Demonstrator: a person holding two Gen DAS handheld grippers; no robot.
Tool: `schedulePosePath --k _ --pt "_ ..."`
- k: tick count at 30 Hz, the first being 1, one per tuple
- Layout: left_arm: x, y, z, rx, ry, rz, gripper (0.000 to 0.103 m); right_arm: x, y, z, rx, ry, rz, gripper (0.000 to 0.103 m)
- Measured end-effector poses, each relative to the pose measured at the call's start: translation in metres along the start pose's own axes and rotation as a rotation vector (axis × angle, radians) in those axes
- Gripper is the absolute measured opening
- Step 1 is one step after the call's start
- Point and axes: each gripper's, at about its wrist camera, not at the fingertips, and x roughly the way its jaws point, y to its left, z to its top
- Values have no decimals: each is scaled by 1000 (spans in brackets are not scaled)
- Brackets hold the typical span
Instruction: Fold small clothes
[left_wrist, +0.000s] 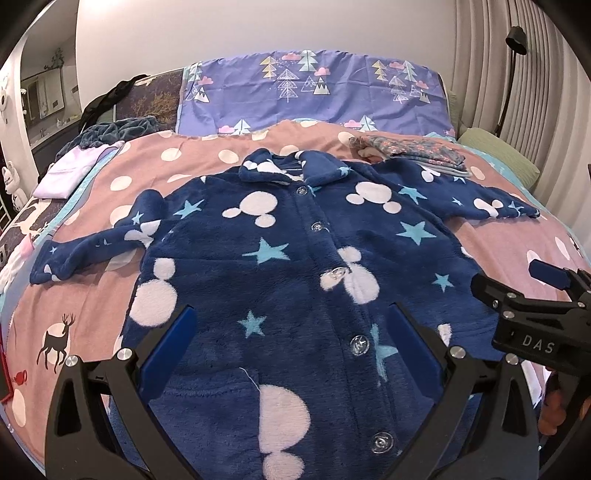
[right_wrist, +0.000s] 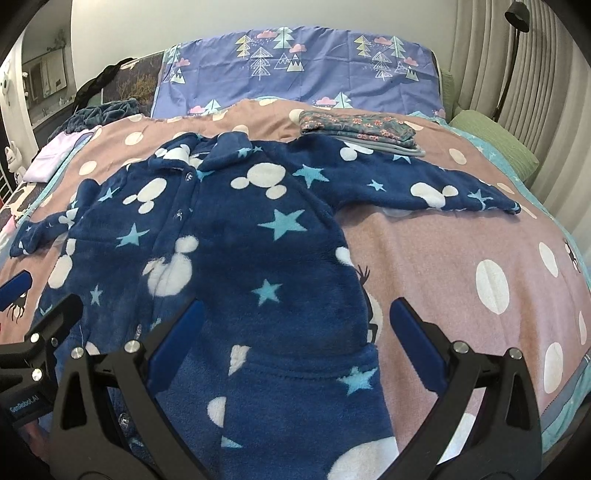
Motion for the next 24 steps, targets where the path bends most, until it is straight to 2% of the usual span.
schedulePosePath --k 23,24 --pt "13 3 -5 -1 15 -21 101 14 2 -2 1 41 -9 101" --pt "14 3 -5 -2 15 -25 99 15 1 -2 2 41 -9 101"
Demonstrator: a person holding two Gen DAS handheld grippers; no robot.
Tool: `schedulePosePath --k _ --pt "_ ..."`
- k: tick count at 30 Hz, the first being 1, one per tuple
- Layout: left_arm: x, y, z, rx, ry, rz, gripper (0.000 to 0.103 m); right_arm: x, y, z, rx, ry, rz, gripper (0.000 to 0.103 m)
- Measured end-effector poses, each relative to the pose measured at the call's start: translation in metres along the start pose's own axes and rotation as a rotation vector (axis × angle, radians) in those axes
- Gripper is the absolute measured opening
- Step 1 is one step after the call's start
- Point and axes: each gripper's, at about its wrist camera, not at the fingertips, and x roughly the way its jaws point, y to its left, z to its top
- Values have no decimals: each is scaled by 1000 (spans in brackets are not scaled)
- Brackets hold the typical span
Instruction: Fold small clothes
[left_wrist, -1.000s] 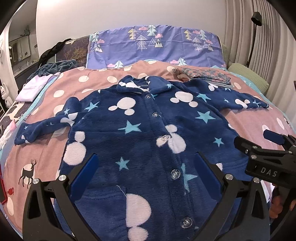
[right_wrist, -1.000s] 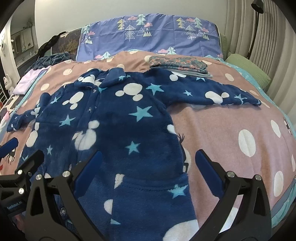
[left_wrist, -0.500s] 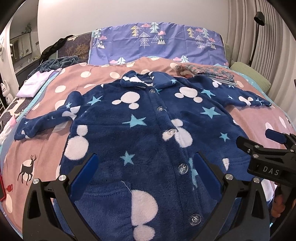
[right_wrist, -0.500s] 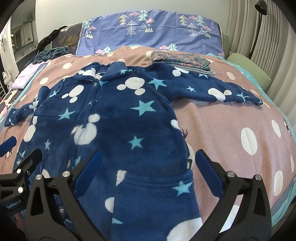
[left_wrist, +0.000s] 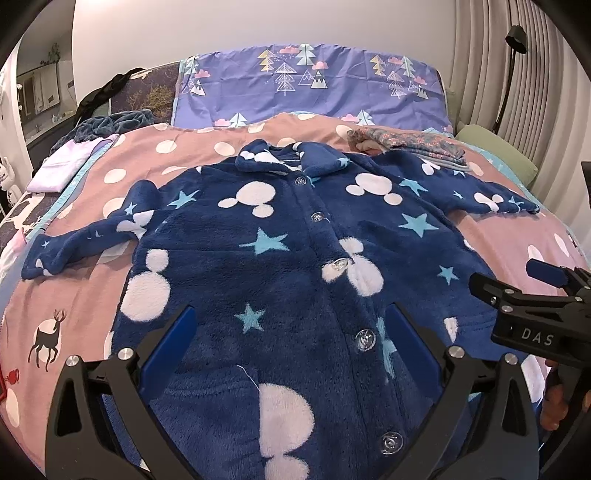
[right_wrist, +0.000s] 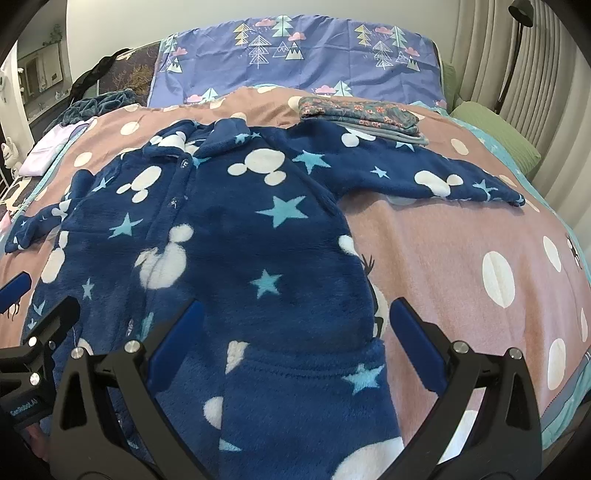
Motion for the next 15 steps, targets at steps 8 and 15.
schedulePosePath --k 8,15 --pt "4 -1 1 5 7 -24 95 4 -2 1 7 6 -3 101" --pt "6 3 3 1 -3 -38 94 11 -5 2 19 18 7 101"
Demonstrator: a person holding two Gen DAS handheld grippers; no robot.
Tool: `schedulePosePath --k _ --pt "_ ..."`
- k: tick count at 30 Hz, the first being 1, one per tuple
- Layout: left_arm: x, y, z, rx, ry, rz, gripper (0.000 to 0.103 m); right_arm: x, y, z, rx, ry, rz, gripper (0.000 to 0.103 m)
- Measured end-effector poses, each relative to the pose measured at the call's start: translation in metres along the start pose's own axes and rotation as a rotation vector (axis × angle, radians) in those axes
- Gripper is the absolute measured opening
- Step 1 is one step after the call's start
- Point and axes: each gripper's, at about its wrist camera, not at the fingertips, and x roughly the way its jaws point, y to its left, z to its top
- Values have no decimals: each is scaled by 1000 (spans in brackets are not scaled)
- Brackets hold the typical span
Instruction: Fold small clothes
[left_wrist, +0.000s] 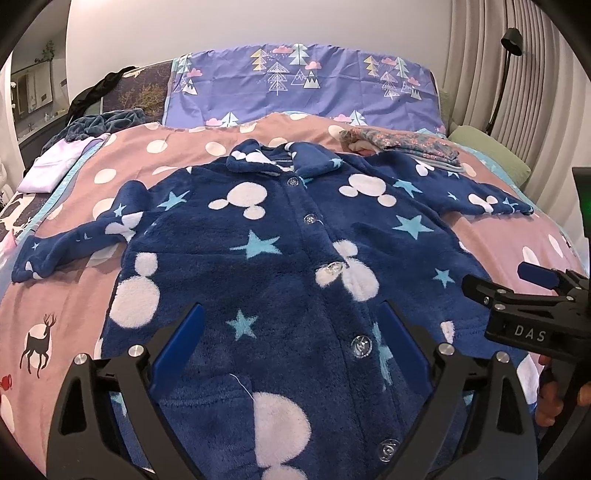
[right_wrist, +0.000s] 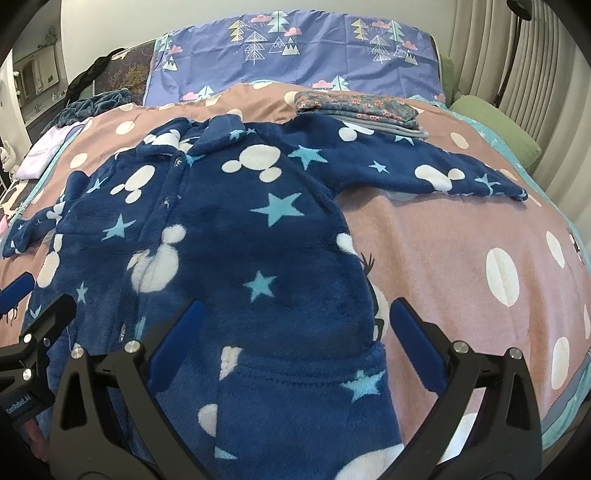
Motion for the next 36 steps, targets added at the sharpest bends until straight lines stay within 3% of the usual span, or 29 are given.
schedulePosePath --k 10,21,23,25,26,28,30,32,36 --pt "2 4 3 0 -6 -3 93 0 7 1 -25 -16 20 101" --pt "7 31 2 -37 9 -10 77 3 8 6 -44 -48 18 101" --pt "4 54 5 -104 -17 -13 70 1 9 6 -66 -70 8 101" --pt "0 99 9 -270 -56 -4 70 -1 10 6 -94 -96 -13 101" --pt "0 122 9 -353 -69 7 70 -1 10 6 -104 -107 -22 98" --pt "9 182 6 -537 -87 67 70 -2 6 6 -105 -122 -15 81" --pt "19 229 2 -661 -90 137 70 -1 0 7 -84 -117 24 37" --pt "30 282 -5 -777 -94 181 70 3 -9 8 -37 -96 85 20" --pt "43 350 -15 -944 -90 271 70 8 -13 9 -25 -85 122 12"
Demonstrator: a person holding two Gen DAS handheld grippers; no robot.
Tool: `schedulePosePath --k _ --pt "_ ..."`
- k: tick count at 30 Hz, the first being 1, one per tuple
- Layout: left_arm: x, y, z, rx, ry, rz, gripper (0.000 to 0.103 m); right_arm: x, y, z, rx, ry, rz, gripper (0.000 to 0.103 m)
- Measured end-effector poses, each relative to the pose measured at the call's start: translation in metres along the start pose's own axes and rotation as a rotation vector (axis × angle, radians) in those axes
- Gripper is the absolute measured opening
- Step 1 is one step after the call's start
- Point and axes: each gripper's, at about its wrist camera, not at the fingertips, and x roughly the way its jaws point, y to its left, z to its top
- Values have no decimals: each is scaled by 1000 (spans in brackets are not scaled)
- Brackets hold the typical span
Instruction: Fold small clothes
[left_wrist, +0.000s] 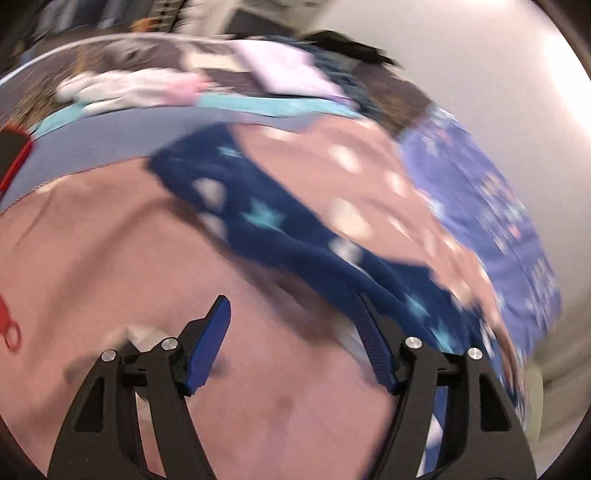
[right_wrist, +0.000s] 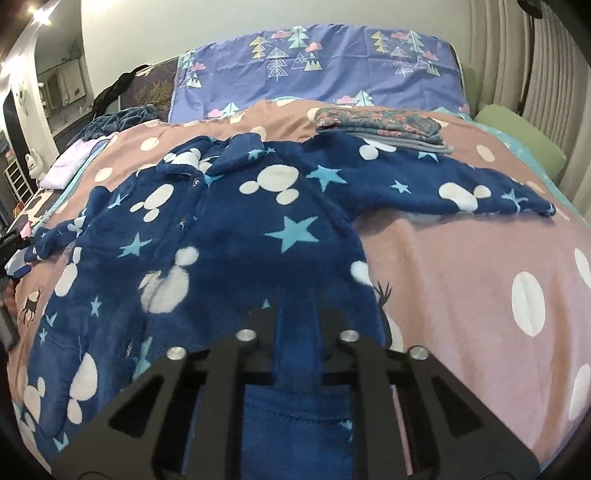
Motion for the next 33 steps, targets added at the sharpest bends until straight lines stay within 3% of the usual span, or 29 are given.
schedulePosePath --k 3,7,10,13,14,15,16,17,19,21,24,26,30,33 --pt "18 23 26 -61 -6 47 72 -1 3 2 -21 -26 6 12" --pt "40 43 49 -126 -17 136 73 7 5 3 -18 24 37 12" --pt "55 53 62 -165 -10 151 78 11 3 1 -8 44 57 12" --pt "60 57 72 -192 -30 152 81 6 1 0 1 0 39 16" --pt "60 57 73 -198 -36 154 77 5 0 0 0 -11 39 17" --pt "61 55 76 -195 -49 151 65 3 0 1 -1 -23 36 17" --pt "61 53 77 -185 -51 131 15 2 -1 1 -1 -28 36 17" --pt "64 49 79 -173 -24 91 10 1 -2 2 -3 -32 38 18" --pt "55 32 80 -147 -30 29 10 -2 -2 1 -11 -42 51 17" --pt "37 -7 74 -29 -68 -34 9 -1 -3 1 -20 -53 55 18" --pt "3 -86 51 184 -97 -195 9 4 -3 1 -18 -43 51 20" --pt "-21 -140 22 317 -100 -328 9 7 -6 2 13 -36 68 22" --pt "-51 -230 -55 565 -79 -525 9 3 -8 1 16 -51 71 25" --pt "-57 -278 -122 717 11 -634 11 2 -12 -1 18 -50 54 28"
